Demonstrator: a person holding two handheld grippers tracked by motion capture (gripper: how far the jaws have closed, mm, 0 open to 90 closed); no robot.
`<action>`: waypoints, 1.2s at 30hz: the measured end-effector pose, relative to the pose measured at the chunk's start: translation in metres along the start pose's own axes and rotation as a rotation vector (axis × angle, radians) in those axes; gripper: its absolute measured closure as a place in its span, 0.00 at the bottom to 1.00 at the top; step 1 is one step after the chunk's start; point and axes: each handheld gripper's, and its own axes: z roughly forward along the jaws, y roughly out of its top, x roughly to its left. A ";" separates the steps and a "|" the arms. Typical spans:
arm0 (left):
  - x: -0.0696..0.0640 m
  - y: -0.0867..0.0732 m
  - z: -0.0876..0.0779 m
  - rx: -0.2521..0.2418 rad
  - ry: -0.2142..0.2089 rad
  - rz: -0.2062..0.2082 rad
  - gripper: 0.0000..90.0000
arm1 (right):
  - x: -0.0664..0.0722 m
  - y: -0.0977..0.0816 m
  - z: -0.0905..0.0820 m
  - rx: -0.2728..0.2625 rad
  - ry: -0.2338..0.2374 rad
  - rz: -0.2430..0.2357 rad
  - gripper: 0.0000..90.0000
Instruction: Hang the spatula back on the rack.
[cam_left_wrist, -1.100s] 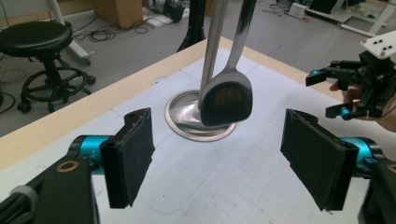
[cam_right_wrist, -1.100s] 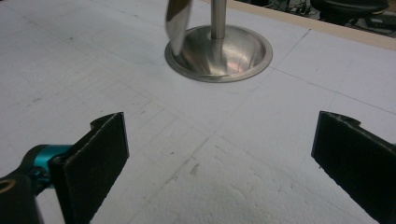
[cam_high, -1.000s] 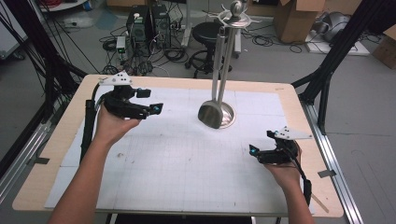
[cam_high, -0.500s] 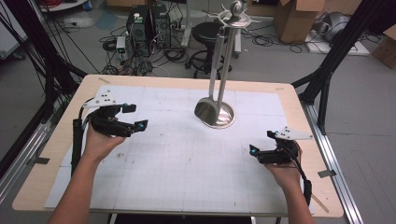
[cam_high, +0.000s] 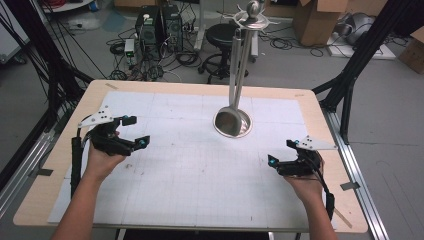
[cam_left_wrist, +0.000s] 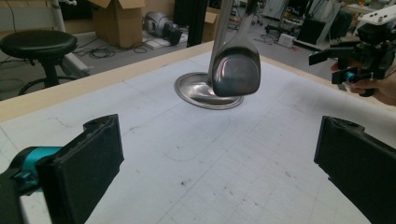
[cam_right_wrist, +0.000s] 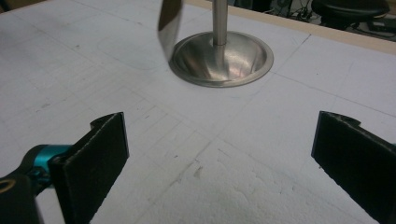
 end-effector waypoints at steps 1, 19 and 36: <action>0.000 -0.001 -0.001 -0.003 -0.001 -0.002 0.02 | 0.000 0.000 0.000 -0.004 -0.001 -0.001 0.03; 0.002 -0.018 0.002 -0.024 -0.027 -0.014 0.02 | -0.011 -0.002 -0.002 -0.044 0.001 0.043 0.03; 0.001 -0.021 0.002 -0.017 -0.006 -0.013 0.02 | -0.009 -0.001 -0.003 -0.046 0.004 0.044 0.03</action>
